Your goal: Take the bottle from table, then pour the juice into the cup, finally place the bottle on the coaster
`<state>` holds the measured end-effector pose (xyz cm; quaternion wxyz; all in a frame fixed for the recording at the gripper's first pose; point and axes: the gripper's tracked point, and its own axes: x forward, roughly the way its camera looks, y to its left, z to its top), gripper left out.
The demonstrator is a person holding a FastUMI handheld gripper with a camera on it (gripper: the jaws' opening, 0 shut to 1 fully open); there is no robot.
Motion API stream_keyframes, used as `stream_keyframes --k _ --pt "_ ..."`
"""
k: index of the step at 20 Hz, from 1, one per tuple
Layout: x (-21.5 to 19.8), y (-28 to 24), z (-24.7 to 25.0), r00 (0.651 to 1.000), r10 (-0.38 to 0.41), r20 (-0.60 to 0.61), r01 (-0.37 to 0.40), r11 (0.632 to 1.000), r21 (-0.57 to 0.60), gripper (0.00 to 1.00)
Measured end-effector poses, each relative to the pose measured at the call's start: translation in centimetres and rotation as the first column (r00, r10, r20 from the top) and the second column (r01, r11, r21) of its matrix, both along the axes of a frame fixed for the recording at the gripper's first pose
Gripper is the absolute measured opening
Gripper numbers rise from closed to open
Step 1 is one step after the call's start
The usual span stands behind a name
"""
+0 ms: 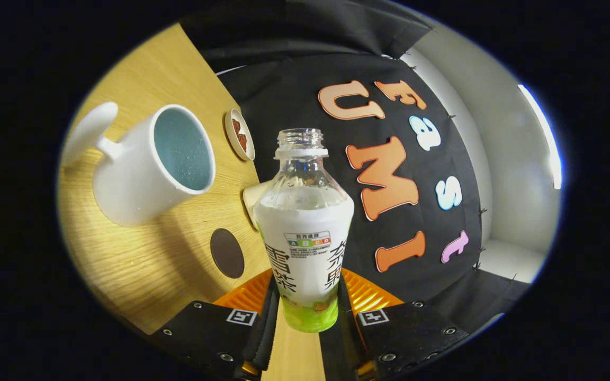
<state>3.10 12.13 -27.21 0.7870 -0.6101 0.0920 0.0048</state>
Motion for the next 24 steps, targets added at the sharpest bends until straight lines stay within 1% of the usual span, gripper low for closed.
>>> stream_keyframes --k 6,10,14,24 --pt "0.2 0.2 0.1 0.999 0.041 0.008 -0.040 0.993 -0.113 0.55" --pt "0.3 0.1 0.4 0.998 0.055 0.025 -0.050 0.983 -0.175 0.55" --pt "0.6 0.0 0.3 0.996 0.083 0.018 -0.077 0.971 -0.225 0.55" --pt "0.7 0.2 0.8 0.994 0.108 0.032 -0.094 0.951 -0.295 0.55"
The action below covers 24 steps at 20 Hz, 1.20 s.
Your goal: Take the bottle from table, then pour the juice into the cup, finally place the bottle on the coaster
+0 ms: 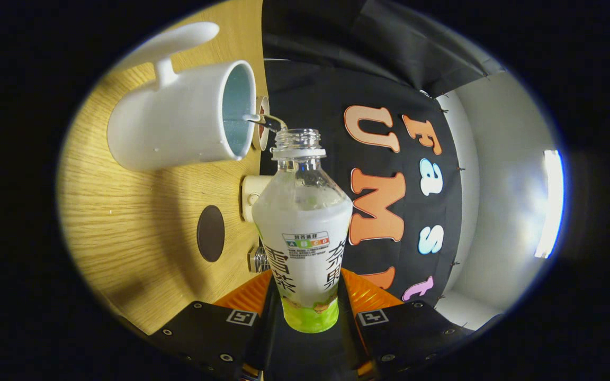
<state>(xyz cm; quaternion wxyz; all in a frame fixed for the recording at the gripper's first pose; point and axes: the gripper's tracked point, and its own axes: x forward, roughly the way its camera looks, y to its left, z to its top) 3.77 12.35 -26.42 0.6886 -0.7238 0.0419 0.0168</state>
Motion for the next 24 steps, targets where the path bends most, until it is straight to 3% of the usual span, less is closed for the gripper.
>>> stream_keyframes --k 24 --pt "1.1 0.2 2.4 0.997 0.048 0.067 -0.041 0.994 -0.096 0.55"
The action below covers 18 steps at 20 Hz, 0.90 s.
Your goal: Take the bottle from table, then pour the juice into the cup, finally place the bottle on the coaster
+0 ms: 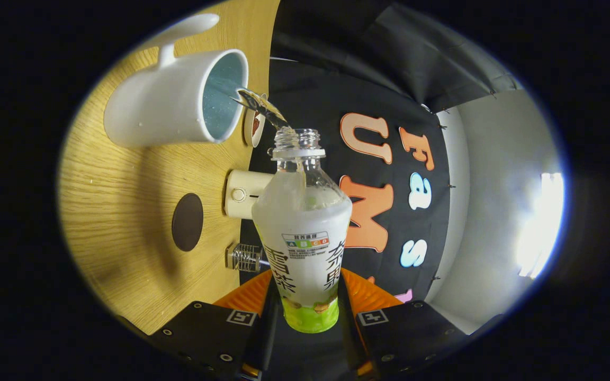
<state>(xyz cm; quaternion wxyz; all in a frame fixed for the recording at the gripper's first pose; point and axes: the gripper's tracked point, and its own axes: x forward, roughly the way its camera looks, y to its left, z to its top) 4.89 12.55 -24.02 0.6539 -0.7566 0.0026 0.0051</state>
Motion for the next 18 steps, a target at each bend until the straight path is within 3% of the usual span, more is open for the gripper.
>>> stream_keyframes --k 18 --pt "0.4 0.3 2.9 0.998 0.058 0.038 -0.053 0.991 -0.121 0.55"
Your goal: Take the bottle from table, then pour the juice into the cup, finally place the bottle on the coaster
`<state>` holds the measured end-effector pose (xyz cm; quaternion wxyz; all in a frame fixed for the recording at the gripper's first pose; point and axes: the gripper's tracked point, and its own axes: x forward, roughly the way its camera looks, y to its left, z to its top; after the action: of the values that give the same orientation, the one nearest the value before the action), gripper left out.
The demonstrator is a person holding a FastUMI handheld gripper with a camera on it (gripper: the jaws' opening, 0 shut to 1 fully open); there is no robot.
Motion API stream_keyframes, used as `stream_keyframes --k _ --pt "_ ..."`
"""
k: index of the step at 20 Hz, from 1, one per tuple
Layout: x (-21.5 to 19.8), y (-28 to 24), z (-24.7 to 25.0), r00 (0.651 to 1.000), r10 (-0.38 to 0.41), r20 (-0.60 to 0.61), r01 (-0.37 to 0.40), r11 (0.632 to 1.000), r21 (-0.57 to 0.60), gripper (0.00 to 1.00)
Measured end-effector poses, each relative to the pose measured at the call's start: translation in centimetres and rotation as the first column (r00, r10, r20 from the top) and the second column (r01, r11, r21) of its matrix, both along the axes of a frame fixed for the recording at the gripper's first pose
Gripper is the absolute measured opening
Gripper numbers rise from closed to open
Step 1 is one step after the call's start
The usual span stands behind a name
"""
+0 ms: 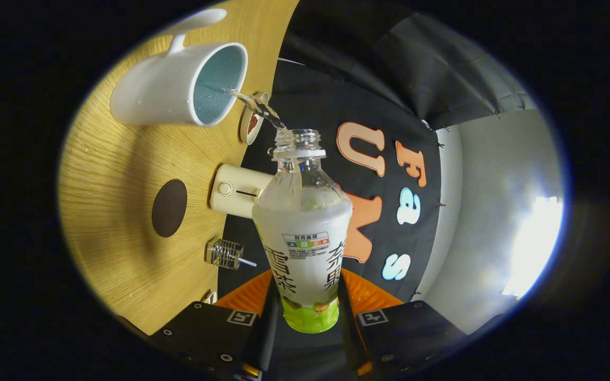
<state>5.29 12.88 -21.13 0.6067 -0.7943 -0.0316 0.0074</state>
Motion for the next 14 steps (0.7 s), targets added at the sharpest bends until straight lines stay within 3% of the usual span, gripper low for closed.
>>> stream_keyframes --k 14 --pt "0.8 1.2 2.0 0.997 0.067 0.036 -0.063 0.993 -0.102 0.54"
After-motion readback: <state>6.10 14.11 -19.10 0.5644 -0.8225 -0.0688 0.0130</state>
